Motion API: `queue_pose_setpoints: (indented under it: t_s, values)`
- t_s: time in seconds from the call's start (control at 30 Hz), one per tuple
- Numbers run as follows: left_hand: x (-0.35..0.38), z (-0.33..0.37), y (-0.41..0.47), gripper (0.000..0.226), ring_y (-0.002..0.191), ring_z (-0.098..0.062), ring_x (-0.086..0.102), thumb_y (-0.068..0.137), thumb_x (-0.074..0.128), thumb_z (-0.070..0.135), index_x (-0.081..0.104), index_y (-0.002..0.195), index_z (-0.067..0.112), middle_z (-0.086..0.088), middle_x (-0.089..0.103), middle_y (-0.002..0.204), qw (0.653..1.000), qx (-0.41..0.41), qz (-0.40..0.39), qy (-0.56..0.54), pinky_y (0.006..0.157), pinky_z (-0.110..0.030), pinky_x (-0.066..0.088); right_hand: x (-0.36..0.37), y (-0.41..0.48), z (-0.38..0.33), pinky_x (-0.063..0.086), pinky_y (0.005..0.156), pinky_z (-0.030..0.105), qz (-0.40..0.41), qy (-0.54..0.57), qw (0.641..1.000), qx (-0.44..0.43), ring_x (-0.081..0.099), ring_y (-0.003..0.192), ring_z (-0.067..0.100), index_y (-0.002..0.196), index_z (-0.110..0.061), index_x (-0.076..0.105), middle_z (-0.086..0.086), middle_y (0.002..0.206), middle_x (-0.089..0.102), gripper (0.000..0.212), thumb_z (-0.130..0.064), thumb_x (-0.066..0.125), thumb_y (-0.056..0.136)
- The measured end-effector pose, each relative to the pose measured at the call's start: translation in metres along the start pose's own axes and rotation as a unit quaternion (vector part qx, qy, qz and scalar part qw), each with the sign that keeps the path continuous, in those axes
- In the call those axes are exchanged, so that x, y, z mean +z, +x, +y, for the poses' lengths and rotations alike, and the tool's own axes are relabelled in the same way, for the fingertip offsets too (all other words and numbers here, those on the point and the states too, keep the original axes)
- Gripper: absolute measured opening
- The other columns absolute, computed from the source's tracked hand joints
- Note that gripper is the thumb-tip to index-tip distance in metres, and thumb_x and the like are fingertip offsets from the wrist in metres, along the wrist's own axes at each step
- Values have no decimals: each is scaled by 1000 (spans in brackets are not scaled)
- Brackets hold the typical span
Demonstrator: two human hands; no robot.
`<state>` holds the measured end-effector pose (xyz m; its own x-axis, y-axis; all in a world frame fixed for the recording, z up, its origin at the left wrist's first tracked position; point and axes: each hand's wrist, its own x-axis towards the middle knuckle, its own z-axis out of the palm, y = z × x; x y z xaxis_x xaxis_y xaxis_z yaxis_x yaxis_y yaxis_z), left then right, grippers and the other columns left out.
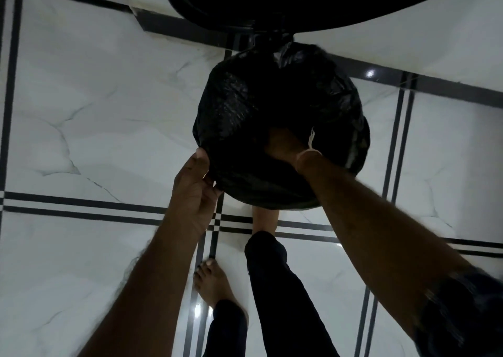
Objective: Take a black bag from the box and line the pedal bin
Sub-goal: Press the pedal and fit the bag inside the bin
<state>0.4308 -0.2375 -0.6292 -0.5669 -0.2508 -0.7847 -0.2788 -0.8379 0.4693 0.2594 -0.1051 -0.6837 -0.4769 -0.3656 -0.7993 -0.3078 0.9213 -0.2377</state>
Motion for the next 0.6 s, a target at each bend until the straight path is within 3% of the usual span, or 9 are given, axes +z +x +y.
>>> queue_pose_setpoints:
  t_s: [0.1,0.17,0.27,0.33,0.37,0.47,0.5,0.6]
  values:
    - [5,1,-5,37,108,-18,74,97,58,37,68,127,17,-2,75,121,1000,4,22,15,77,-33,63,-10,-55,11,49,104,45,151,44,985,-75,60,125,35,138,-18,60,12,133,66,42,-35,56,101]
    - [7,2,-8,31,104,-17,76,103,54,37,69,123,19,1,77,116,999,-5,31,19,75,-32,63,-3,-95,19,51,98,47,276,9,957,-93,60,120,34,133,-19,63,9,128,67,37,-25,59,96]
    - [13,3,-12,28,97,-17,78,104,52,37,71,117,19,-2,78,114,999,-13,40,18,72,-33,64,10,-140,31,45,98,47,427,-1,904,1,50,123,33,133,-19,59,9,134,56,41,-24,58,92]
    - [14,4,-13,29,96,-18,79,103,53,38,71,116,19,-3,78,113,999,-16,46,17,73,-35,64,25,-148,38,48,95,40,459,152,872,79,50,123,29,135,-18,51,8,136,51,42,-23,61,94]
    - [15,4,-13,29,96,-18,79,103,54,39,71,116,19,-3,79,111,998,-19,50,15,72,-35,65,31,-149,41,51,95,38,454,285,839,93,53,123,27,135,-17,48,8,135,51,42,-23,62,96]
    - [17,4,-12,30,104,-20,75,102,55,40,70,116,19,-2,79,110,997,-37,67,8,76,-36,64,37,-148,48,59,90,40,344,678,633,145,63,119,31,134,-16,51,11,127,62,36,-33,55,103]
    - [16,3,-11,32,109,-22,72,101,55,41,69,119,18,-3,78,115,997,-41,69,3,80,-37,63,37,-149,51,60,88,40,293,738,589,149,63,119,30,131,-15,57,11,126,66,35,-37,52,105]
    - [12,-1,-8,34,111,-24,72,104,51,40,68,121,16,-7,77,118,995,-45,78,-32,80,-38,64,41,-150,62,60,90,43,162,839,506,117,65,119,25,131,-19,64,4,127,70,42,-47,49,103]
